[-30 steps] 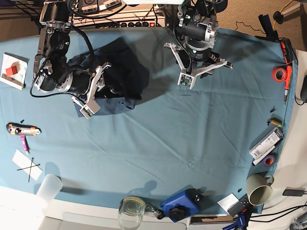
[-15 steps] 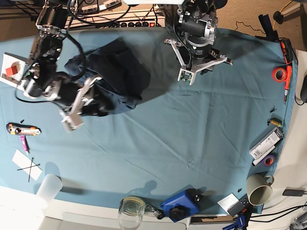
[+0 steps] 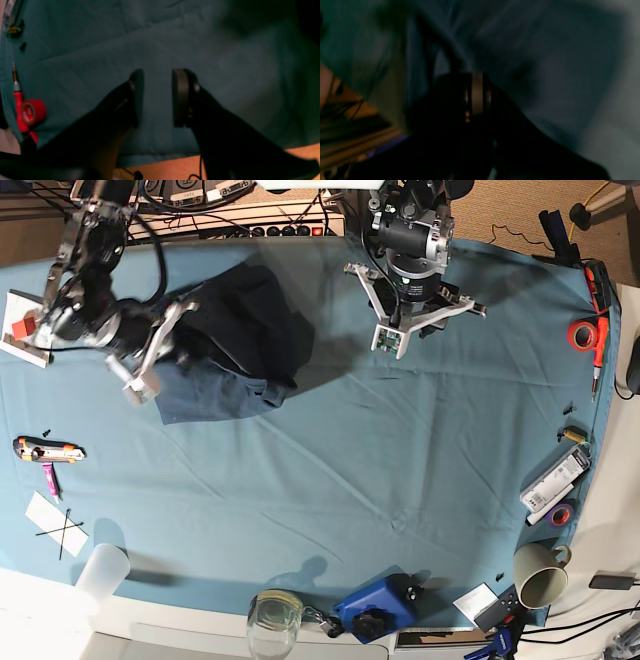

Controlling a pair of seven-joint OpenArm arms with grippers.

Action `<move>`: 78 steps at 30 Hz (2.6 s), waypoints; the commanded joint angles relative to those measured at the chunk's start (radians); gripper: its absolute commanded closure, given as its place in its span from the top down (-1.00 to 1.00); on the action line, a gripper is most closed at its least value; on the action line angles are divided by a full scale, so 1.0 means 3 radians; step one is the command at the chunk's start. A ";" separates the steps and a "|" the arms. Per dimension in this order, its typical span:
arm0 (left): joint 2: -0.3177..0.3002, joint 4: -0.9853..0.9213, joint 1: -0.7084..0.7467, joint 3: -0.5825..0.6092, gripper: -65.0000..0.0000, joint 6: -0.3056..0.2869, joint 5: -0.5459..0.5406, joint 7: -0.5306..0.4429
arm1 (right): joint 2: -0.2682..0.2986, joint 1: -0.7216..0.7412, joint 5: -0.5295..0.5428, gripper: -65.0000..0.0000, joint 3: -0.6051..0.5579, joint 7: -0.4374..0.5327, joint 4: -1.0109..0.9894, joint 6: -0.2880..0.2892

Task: Fold the T-shirt properly
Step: 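Grasp the shirt's folded end with the right gripper and fold it over, then press and smooth the folded shirt with the right gripper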

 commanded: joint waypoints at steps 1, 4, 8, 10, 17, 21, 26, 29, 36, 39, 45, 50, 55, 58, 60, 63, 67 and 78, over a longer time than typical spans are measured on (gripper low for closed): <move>0.0020 0.0062 -0.0001 0.0009 -0.45 0.0011 0.0043 -0.0046 | 0.0039 -0.0010 0.0071 -1.00 -0.0070 0.0064 0.0047 0.0005; 0.0020 0.0062 0.0000 0.0009 -0.45 0.0011 0.0043 -0.0042 | 0.0039 -0.0064 0.0165 -1.00 -0.0322 0.0064 0.0048 0.0005; 0.0019 0.0062 -0.0001 0.0009 -0.45 0.0011 0.0043 -0.0036 | 0.0038 -0.0062 0.0642 -1.00 -0.0567 0.0064 0.0050 0.0005; 0.0019 0.0062 0.0000 0.0009 -0.45 0.0011 0.0043 -0.0033 | 0.0038 -0.0062 0.0813 -1.00 -0.0656 0.0064 0.0051 0.0005; 0.0019 0.0062 -0.0001 0.0010 -0.45 0.0011 0.0042 -0.0037 | 0.0038 0.0015 0.1152 -1.00 -0.0617 0.0064 0.0139 0.0005; 0.0019 0.0062 -0.0001 0.0009 -0.45 0.0011 0.0041 -0.0097 | 0.0037 0.0117 0.0927 -1.00 -0.0277 0.0064 0.0245 0.0005; 0.0020 0.0062 -0.0020 0.0009 -0.61 0.0011 0.0013 -0.0291 | 0.0039 0.0197 0.0317 -1.00 0.0161 0.0064 0.0145 0.0005; 0.0019 0.0056 -0.0027 0.0009 -0.91 0.0011 -0.0037 -0.0379 | 0.0039 0.0242 0.0320 -1.00 0.0217 0.0064 -0.0107 0.0005; 0.0018 0.0056 -0.0027 0.0009 -1.00 0.0010 -0.0036 -0.0387 | 0.0037 0.0415 0.0226 -1.00 0.0214 0.0064 -0.0898 0.0005; 0.0019 0.0056 -0.0027 0.0009 -1.00 0.0009 -0.0036 -0.0387 | 0.0038 0.0427 0.0117 -1.00 0.0214 0.0064 -0.1260 0.0005; 0.0018 0.0056 -0.0027 0.0009 -1.00 0.0009 -0.0034 -0.0388 | 0.0038 0.0426 -0.0080 -1.00 0.0214 0.0064 -0.1546 0.0005; 0.0018 0.0056 -0.0027 0.0009 -1.00 -0.0001 -0.0017 -0.0388 | 0.0039 0.0434 0.0025 -1.00 0.0215 0.0064 -0.1450 0.0005; 0.0017 0.0056 -0.0028 0.0009 -1.00 0.0000 0.0229 -0.0392 | 0.0039 0.0435 0.0381 -1.00 0.0215 0.0064 -0.0963 0.0005; 0.0015 0.0056 -0.0028 0.0009 -1.00 -0.0001 0.0228 -0.0397 | 0.0038 0.0436 0.0535 -1.00 0.0215 0.0064 -0.0575 0.0005; 0.0017 0.0056 -0.0028 0.0009 -1.00 -0.0001 0.0228 -0.0401 | 0.0031 0.0458 0.0514 -1.00 0.0214 0.0064 -0.0412 0.0005; -0.0003 0.0056 -0.0027 0.0009 -1.00 -0.0001 0.0229 -0.0385 | -0.0004 0.0556 0.0310 -1.00 0.0161 0.0064 -0.0417 0.0005; -0.0095 0.0056 -0.0025 0.0009 -1.00 -0.0004 0.0352 -0.0361 | -0.0083 0.0582 0.0148 -1.00 -0.0093 0.0120 -0.0511 0.0005; -0.0112 0.0056 -0.0018 -0.0631 -1.00 -0.0195 -0.0080 -0.0298 | -0.0081 0.0582 -0.0966 -1.00 -0.0890 0.0507 -0.0768 -0.0299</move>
